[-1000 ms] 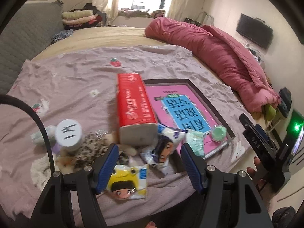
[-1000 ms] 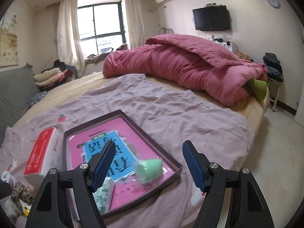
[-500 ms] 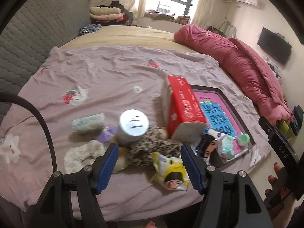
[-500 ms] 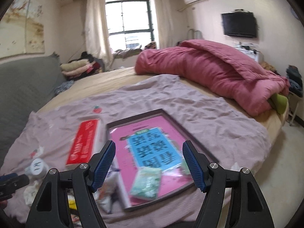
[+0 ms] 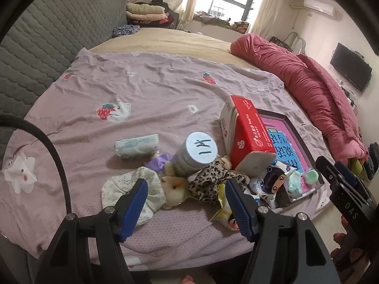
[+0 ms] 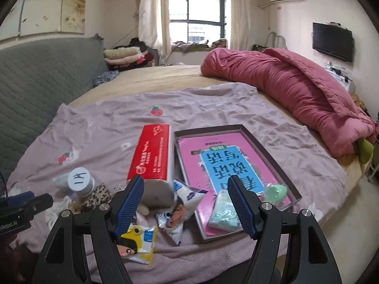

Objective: Organize soft objects
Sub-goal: 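Move both open tools back over the pile of items, then grasp the green-patterned tissue pack with the left tool while the right tool grasps the white snack bag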

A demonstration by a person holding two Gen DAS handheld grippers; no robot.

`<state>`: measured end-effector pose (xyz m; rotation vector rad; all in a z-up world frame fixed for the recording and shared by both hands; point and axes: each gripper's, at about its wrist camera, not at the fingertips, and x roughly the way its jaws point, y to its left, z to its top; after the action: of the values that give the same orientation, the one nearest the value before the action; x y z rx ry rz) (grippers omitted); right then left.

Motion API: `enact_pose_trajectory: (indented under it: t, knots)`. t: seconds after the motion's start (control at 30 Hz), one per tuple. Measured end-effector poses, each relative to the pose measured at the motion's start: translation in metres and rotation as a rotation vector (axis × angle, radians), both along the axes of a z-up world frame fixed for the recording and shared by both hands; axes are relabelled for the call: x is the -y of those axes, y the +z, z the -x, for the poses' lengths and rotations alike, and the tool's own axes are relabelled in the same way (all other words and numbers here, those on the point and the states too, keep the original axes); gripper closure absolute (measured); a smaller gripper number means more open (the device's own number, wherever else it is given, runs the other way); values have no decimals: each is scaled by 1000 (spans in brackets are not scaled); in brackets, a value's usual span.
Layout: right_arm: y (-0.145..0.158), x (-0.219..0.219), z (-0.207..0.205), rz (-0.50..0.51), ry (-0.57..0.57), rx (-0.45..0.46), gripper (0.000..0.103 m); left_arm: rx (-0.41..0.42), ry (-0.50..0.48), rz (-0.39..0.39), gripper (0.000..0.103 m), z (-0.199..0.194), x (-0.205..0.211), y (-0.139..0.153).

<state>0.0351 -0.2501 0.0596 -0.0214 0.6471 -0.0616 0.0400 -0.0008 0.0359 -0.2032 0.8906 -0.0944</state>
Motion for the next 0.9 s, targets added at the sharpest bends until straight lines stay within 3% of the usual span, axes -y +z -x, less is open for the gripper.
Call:
enact_pose_trajectory:
  t: [0.4,0.9]
  knots:
    - [-7,-24,-1,33,56,-44,29,-28,51,27,35,1,-31,-13]
    - [-43,-39,-6,27,135,-111,29,-65,136,53,35,-20,-77,-48]
